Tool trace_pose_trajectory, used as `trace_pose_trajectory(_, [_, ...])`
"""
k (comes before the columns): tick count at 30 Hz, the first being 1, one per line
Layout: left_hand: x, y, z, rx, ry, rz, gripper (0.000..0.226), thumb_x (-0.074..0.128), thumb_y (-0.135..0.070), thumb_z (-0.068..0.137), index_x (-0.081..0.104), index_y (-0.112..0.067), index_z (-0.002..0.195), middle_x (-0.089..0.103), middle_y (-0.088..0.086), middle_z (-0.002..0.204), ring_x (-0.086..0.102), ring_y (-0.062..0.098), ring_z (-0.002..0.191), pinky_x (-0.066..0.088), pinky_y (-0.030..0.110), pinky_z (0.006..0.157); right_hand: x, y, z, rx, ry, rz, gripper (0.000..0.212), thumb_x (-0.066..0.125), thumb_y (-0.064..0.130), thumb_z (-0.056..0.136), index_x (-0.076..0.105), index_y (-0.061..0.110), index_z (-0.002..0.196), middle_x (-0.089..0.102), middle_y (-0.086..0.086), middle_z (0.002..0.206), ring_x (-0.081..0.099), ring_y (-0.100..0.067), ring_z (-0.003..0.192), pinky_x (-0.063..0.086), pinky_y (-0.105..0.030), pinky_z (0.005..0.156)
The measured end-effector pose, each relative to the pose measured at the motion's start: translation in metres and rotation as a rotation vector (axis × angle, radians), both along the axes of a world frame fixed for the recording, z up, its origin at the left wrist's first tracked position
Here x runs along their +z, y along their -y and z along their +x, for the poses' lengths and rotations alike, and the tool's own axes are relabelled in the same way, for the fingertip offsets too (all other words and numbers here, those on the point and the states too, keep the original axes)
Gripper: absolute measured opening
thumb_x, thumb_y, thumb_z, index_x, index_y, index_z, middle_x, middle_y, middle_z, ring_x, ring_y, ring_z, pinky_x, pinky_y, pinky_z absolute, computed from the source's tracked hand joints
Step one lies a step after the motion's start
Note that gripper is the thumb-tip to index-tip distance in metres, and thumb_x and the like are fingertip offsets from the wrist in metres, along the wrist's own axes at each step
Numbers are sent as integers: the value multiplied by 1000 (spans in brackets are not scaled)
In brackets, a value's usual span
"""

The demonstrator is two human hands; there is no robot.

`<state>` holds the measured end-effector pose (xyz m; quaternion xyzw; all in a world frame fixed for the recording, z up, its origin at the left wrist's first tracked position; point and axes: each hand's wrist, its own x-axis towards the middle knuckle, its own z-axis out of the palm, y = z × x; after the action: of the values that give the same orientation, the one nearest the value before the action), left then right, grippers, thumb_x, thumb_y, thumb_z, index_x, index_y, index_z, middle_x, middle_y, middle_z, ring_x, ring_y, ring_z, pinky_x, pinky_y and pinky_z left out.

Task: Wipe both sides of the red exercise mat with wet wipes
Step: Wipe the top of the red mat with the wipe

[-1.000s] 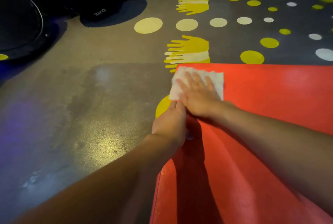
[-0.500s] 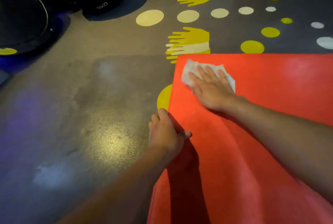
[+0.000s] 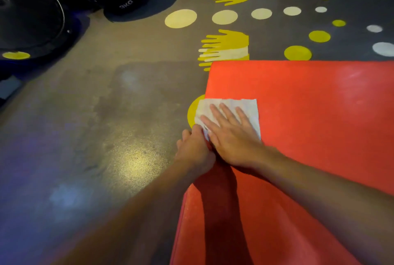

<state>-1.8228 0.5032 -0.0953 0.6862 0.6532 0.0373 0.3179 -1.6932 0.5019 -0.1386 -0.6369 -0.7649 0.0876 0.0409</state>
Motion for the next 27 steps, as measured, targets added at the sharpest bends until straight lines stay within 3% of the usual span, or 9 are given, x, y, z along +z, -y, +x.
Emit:
trace_pose_trajectory(3, [3,6,-13,-52,61,-78,56,68,-23,76,54,-25,130,60,11,115,55,33,113,45,42,100,4,-13,43,-61,1,-48,70,1,46,92,16,28,157,6,-1,166,3,-22,153,-4,-45,120])
trace_pose_trajectory(6, [-1,21,-30,31,231,-109,31,68,-8,80,64,-26,106,62,-10,69,61,3,66,50,19,64,-1,-6,28,-332,76,-50,61,10,41,98,13,27,157,2,-5,166,-1,-25,152,-3,-49,120])
trace_pose_trajectory(9, [-5,28,-38,58,283,-74,31,62,4,87,62,-26,83,50,-17,48,45,-7,42,31,8,46,-5,31,-12,-14,55,-17,70,3,44,91,21,29,156,11,-6,165,8,-27,152,3,-52,120])
trace_pose_trajectory(11, [-2,33,-44,84,302,-104,29,60,6,86,67,-22,83,50,-14,46,44,-5,40,32,11,44,1,31,9,110,39,-38,67,5,45,93,20,29,157,11,-3,166,8,-23,152,2,-48,120])
trace_pose_trajectory(15, [-9,42,-54,163,246,-131,9,70,-10,85,70,-5,78,54,-2,58,50,13,58,37,23,57,3,25,13,-293,67,-59,68,4,42,93,19,25,157,7,-5,166,3,-26,152,-3,-49,119])
trace_pose_trajectory(20, [-5,46,-60,192,210,-127,17,72,-11,83,61,-7,70,53,2,63,50,19,62,40,25,56,-1,67,-24,175,35,-56,67,11,44,94,36,24,152,25,-6,162,21,-27,150,14,-52,119])
trace_pose_trajectory(23, [-9,58,-67,197,223,-189,12,75,-14,83,66,-6,86,56,5,72,54,19,69,47,31,66,7,50,11,-104,68,-75,71,5,47,91,20,25,157,9,-3,166,6,-22,153,1,-47,120])
trace_pose_trajectory(25, [-13,64,-69,231,226,-174,15,77,-17,82,63,-11,84,55,2,72,54,19,67,50,34,66,3,59,-12,-248,83,-61,70,13,43,91,30,18,154,20,-9,163,16,-29,151,5,-48,119])
trace_pose_trajectory(27, [-12,66,-70,244,238,-152,15,76,-14,80,61,-12,76,53,1,66,49,18,59,44,30,59,-1,85,-47,-117,36,-63,66,21,40,91,44,14,147,35,-14,156,31,-34,145,17,-52,116])
